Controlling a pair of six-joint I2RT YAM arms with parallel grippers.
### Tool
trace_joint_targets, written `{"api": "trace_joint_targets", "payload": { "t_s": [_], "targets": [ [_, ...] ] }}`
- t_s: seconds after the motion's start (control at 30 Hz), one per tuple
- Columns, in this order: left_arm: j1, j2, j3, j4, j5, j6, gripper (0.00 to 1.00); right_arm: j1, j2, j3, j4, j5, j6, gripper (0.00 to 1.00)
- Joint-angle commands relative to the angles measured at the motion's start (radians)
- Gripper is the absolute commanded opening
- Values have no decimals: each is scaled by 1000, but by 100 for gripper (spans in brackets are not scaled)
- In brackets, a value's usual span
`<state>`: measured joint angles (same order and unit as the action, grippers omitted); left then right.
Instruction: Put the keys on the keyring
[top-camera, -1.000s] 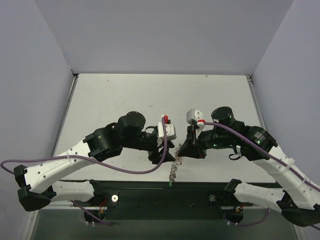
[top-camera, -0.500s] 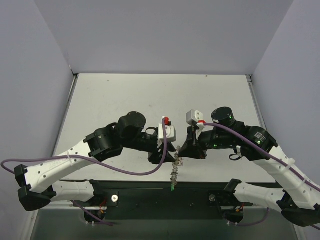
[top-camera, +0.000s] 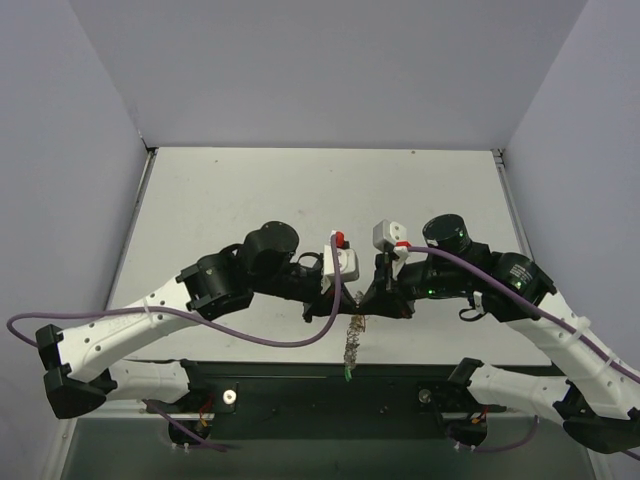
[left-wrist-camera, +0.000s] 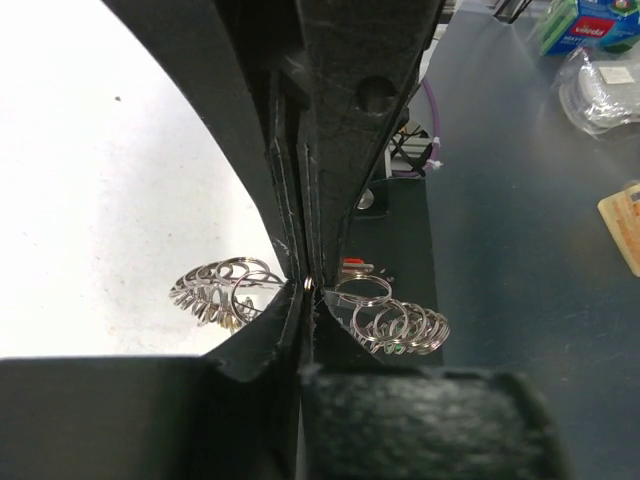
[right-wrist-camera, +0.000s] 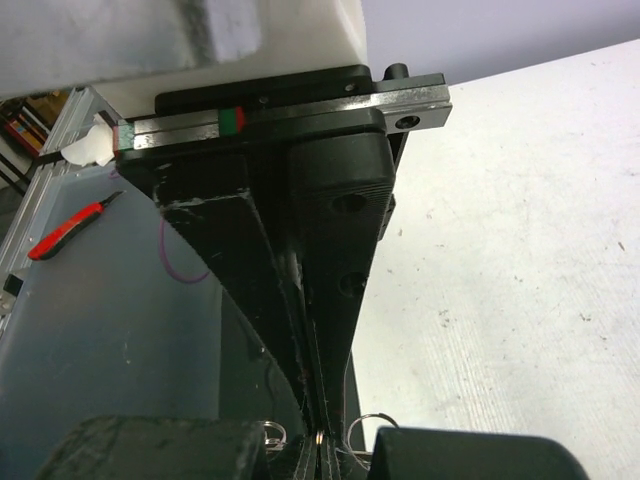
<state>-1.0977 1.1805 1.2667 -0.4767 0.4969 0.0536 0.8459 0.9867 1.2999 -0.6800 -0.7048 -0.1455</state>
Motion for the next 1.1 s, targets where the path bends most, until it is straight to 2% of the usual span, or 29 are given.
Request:
{"api": "trace_joint_targets", "payload": {
  "t_s": [0.0,0.17,0.23,0.27,0.33,0.37,0.47,0.63,0.8,1.0,1.07],
  "targets": [
    [-1,13,31,46,37,6,0,10,-19,29,53,-25,-8,0],
    [-2,-2,8,78,19,-1,0,10,-48,13,91,20,0,1],
    [-1,-16,-16,98,8,-8,0,10,-81,-7,112,48,13,17],
    [-1,-34,-26,127,-16,-17,0,10,-94,-14,137,73,15,35],
    [-1,-67,-52,162,-32,-23,0,9,-124,-37,158,108,30,51],
    [-1,-76,-78,194,-50,-32,0,9,-134,-45,175,134,32,63],
    [-2,-108,-111,242,-80,-41,0,10,-161,-63,194,159,43,73],
    [-1,-146,-154,324,-112,-49,0,10,-164,-74,200,154,52,72],
    [-2,-185,-210,418,-123,-87,0,9,-137,-90,218,133,75,63],
    [-1,-193,-199,426,-120,-77,0,9,-108,-106,257,125,90,57],
    [-2,-194,-201,431,-110,-74,0,8,-103,-109,264,122,90,52]
  ]
}}
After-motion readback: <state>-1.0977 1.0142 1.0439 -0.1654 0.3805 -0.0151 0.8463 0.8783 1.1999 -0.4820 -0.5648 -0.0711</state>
